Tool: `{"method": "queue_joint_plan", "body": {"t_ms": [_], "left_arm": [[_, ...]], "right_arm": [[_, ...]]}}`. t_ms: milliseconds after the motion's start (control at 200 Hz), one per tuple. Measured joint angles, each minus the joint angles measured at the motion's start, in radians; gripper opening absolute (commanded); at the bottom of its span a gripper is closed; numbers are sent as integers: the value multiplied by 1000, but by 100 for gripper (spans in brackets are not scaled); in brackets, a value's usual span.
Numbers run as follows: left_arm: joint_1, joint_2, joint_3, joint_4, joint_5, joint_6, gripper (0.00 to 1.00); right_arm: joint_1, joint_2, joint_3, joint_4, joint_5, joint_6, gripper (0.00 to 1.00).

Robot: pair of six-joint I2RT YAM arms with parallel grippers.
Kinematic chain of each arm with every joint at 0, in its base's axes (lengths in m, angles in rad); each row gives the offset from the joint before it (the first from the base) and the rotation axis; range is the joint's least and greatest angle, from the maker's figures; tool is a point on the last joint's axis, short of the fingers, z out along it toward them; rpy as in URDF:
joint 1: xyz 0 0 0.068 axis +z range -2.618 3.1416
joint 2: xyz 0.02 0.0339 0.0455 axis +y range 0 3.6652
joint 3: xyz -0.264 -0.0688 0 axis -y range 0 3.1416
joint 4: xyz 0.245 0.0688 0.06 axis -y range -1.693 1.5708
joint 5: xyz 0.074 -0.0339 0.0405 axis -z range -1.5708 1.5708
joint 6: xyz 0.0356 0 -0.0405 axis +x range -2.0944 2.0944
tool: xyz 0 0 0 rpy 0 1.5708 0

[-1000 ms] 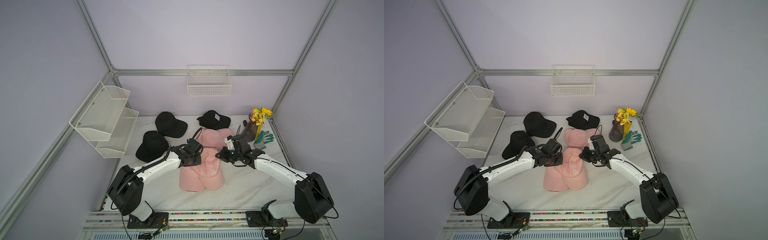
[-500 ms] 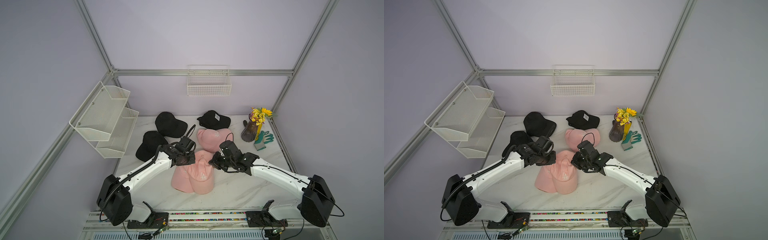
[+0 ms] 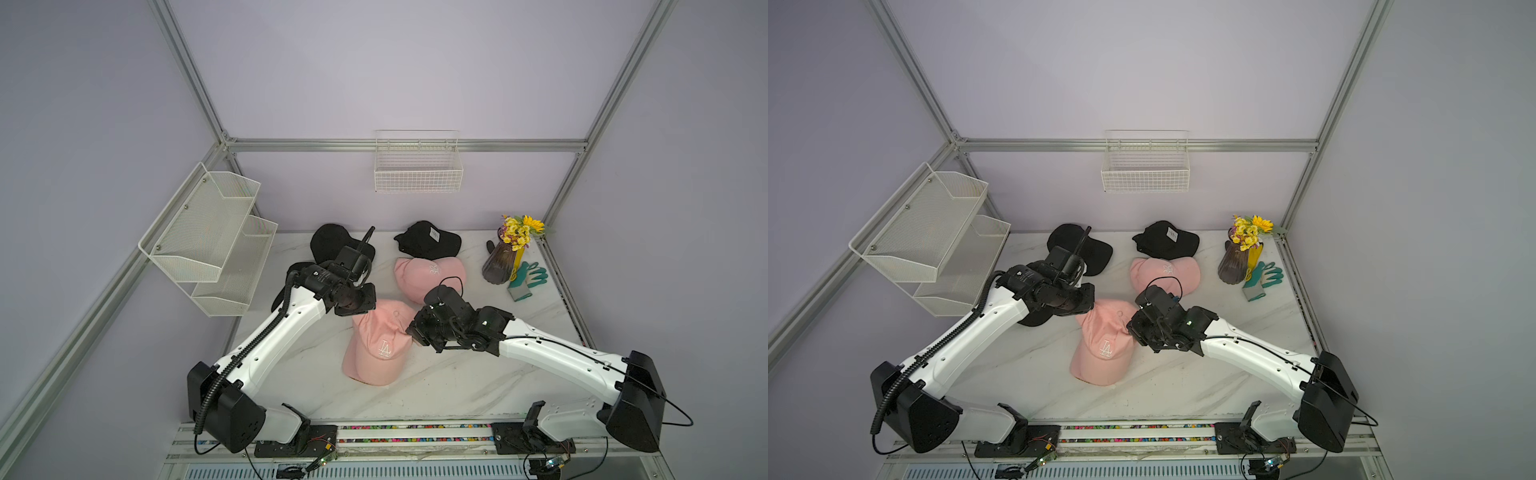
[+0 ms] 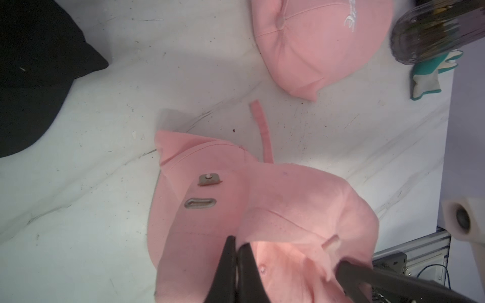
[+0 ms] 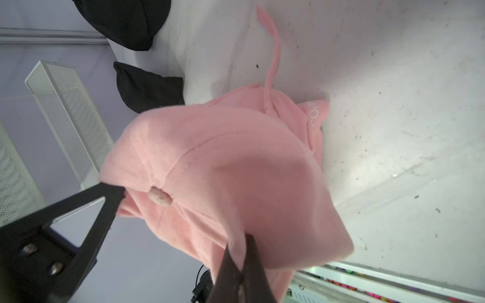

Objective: Stack the baseball caps by color
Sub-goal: Place the baseball cap on the baseball cap.

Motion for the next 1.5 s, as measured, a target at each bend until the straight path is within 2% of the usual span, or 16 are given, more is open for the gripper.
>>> {"method": "queue_joint_plan", "body": {"t_ms": [155,350,610,735,870,960,1075,1115,1195,1310,1345,1385,1500], "left_arm": [[55,113,25,-39,75,76,0],[66,213,36,-56,102,140,0],[90,232,51,-63,103,183,0],[106,232,51,-62,102,192,4],[120,232,37,-45,101,194,10],[130,235,21,-23,82,200,25],[142,243,4,15,66,188,40],[143,245,-5,29,59,188,43],[145,246,-28,55,37,189,48],[145,246,-77,95,-1,175,66],[145,246,-96,111,-10,167,70],[146,243,-120,132,-15,163,73],[148,213,-206,201,-24,145,76]], "right_arm": [[48,85,69,-56,16,112,0],[54,149,77,-95,42,178,0],[54,198,90,-97,80,201,0],[54,207,97,-87,99,202,0],[54,225,97,-63,106,196,20],[54,243,96,-63,117,195,39],[54,258,89,-80,135,168,65],[54,258,86,-86,150,158,72],[54,257,83,-105,186,131,82],[54,246,67,-122,245,29,89],[54,240,61,-125,262,-30,90],[54,231,57,-122,281,-110,97],[45,202,42,-76,276,-376,97]]}}
